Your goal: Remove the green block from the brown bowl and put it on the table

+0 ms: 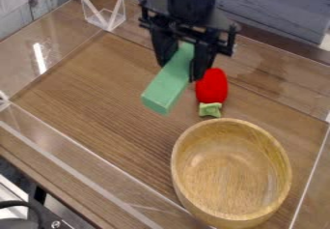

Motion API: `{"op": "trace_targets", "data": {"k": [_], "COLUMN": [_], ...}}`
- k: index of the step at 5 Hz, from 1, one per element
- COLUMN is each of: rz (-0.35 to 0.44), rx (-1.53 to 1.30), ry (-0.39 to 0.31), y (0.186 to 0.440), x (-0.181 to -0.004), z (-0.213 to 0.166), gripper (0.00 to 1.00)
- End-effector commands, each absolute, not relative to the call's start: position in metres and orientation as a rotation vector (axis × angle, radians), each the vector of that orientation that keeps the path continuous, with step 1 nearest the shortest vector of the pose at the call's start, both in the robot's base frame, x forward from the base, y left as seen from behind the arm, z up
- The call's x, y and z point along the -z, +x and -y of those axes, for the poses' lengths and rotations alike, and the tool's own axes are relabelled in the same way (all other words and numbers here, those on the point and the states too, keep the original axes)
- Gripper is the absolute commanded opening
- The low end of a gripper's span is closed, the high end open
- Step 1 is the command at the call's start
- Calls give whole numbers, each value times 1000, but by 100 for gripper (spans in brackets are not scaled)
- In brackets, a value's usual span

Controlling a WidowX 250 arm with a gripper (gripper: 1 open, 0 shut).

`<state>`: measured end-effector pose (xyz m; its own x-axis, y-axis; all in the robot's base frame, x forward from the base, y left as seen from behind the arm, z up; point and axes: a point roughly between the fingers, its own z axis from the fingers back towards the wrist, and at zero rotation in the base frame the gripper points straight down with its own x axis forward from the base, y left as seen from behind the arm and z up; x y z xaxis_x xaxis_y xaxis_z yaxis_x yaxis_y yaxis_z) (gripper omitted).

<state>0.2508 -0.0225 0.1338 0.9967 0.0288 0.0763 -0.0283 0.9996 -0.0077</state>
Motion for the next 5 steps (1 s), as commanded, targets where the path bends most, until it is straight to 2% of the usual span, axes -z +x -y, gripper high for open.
{"op": "trace_targets", "data": {"k": [1, 2, 4, 5], "rz": [107, 106, 105, 105], "rx": [-39, -70, -226, -220], "ry": [5, 11, 21, 20], "y": [248, 243, 253, 247], "x": [-132, -125, -122, -118], "z": [27, 28, 9, 3], "gripper": [0, 0, 0, 0]}}
